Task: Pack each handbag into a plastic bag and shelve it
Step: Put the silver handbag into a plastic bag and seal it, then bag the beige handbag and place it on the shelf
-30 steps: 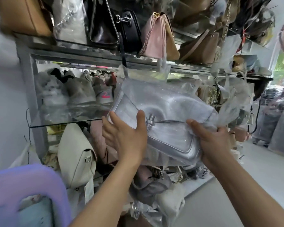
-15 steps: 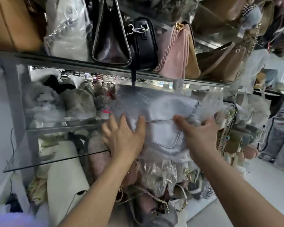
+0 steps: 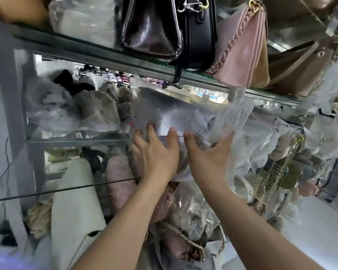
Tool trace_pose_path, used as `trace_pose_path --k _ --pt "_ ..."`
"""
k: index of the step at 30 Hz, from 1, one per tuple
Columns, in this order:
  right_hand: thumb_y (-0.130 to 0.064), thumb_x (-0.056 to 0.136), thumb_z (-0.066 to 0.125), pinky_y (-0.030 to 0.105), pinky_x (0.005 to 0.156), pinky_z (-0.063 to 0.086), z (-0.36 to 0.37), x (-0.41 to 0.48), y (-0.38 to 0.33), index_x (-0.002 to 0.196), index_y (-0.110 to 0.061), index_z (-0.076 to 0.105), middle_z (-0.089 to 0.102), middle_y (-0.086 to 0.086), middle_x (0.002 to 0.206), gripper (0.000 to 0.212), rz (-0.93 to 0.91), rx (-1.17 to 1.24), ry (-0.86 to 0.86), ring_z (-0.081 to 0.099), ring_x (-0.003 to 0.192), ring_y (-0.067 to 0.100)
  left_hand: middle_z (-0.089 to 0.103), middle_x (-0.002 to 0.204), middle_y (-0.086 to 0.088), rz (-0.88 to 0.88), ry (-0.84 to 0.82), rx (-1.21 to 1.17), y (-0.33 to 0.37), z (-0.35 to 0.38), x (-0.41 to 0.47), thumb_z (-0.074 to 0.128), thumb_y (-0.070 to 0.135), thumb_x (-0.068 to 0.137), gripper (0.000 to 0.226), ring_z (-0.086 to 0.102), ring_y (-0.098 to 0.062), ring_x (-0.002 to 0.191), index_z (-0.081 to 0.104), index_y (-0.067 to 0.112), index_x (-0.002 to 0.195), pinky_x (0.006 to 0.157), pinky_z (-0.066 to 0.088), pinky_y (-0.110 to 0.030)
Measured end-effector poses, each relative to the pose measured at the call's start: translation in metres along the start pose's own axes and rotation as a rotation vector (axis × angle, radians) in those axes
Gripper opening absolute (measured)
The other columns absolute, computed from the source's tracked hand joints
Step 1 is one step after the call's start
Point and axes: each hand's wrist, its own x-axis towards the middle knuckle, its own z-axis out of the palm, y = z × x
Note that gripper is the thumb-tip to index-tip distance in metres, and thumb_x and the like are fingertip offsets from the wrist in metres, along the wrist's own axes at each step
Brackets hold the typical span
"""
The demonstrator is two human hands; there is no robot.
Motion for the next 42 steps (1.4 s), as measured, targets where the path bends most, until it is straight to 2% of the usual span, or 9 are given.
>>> trace_pose_path --k 3,6,9,13,16,25,30,35,42 --pt "-0.043 0.081 0.083 0.032 0.103 0.053 0.007 -0.001 0.003 0.153 -0.027 0.022 0.059 -0.003 0.137 0.096 0.001 -0.054 0.015 0.064 0.112 0.000 0.022 0.165 -0.010 0.010 -0.033 -0.052 -0.005 0.002 0.006 0.038 0.060 0.100 0.075 0.018 -0.027 0.151 0.014 0.021 0.160 0.119 0.019 -0.042" --pt "-0.037 0.084 0.083 0.006 0.095 0.042 0.007 -0.004 0.004 0.161 -0.019 0.012 0.047 -0.002 0.153 0.107 -0.008 -0.058 0.016 0.056 0.106 -0.021 0.029 0.163 -0.011 0.044 -0.031 -0.071 -0.009 -0.001 0.007 0.042 0.061 0.098 0.081 0.025 -0.028 0.149 0.014 0.016 0.159 0.117 0.024 -0.041" --pt "-0.048 0.081 0.082 0.023 0.100 0.039 0.004 -0.006 0.005 0.161 -0.025 0.009 0.046 -0.003 0.151 0.111 -0.021 -0.112 0.019 0.050 0.124 0.003 0.035 0.159 -0.011 0.027 -0.014 -0.121 -0.012 -0.004 0.005 0.049 0.063 0.094 0.085 0.030 -0.028 0.146 0.017 0.016 0.158 0.114 0.028 -0.040" --pt "-0.060 0.072 0.083 0.032 0.090 0.054 -0.006 -0.008 0.008 0.151 -0.024 0.024 0.062 -0.002 0.123 0.105 -0.030 -0.180 -0.057 0.064 0.107 0.012 0.027 0.160 -0.014 -0.032 0.086 -0.258 -0.003 -0.004 -0.005 0.063 0.055 0.089 0.090 0.027 -0.030 0.146 0.015 0.018 0.156 0.114 0.028 -0.042" --pt "-0.071 0.067 0.082 0.039 0.110 0.044 -0.018 -0.015 0.004 0.152 -0.027 0.025 0.047 -0.003 0.147 0.111 -0.033 -0.185 -0.105 0.049 0.134 0.014 0.029 0.154 -0.013 0.022 0.204 -0.266 0.008 -0.009 -0.019 0.068 0.045 0.086 0.078 0.027 -0.030 0.141 0.027 0.019 0.148 0.109 0.031 -0.040" --pt "-0.066 0.081 0.074 0.040 0.107 0.047 -0.078 -0.059 -0.006 0.147 -0.044 0.037 0.050 -0.012 0.134 0.079 -0.054 -0.169 -0.099 0.050 0.126 0.008 0.053 0.128 0.001 0.277 0.253 -0.224 0.025 -0.039 -0.080 0.061 0.033 0.091 0.034 0.042 -0.020 0.122 0.055 0.023 0.123 0.105 0.036 -0.039" --pt "-0.063 0.084 0.071 0.042 0.112 0.042 -0.113 -0.113 0.010 0.148 -0.042 0.039 0.050 -0.010 0.141 0.074 -0.121 -0.196 -0.128 0.048 0.131 0.009 0.053 0.132 0.004 0.287 0.204 -0.132 -0.003 -0.046 -0.148 0.060 0.037 0.091 0.036 0.044 -0.017 0.123 0.055 0.026 0.126 0.100 0.029 -0.027" --pt "-0.063 0.085 0.069 0.043 0.112 0.043 -0.134 -0.187 0.026 0.149 -0.037 0.040 0.051 -0.006 0.140 0.075 -0.169 -0.235 -0.164 0.049 0.130 0.011 0.053 0.121 0.007 0.331 0.192 -0.102 -0.048 -0.075 -0.215 0.060 0.037 0.089 0.035 0.045 -0.019 0.122 0.058 0.025 0.122 0.109 0.035 -0.039" --pt "-0.053 0.090 0.068 0.041 0.108 0.045 -0.102 -0.298 0.046 0.141 -0.031 0.049 0.053 -0.009 0.128 0.059 -0.235 -0.200 -0.265 0.052 0.125 0.014 0.055 0.134 0.003 0.238 0.136 0.012 -0.126 -0.149 -0.277 0.057 0.042 0.087 0.045 0.046 -0.019 0.126 0.055 0.027 0.130 0.106 0.036 -0.035"
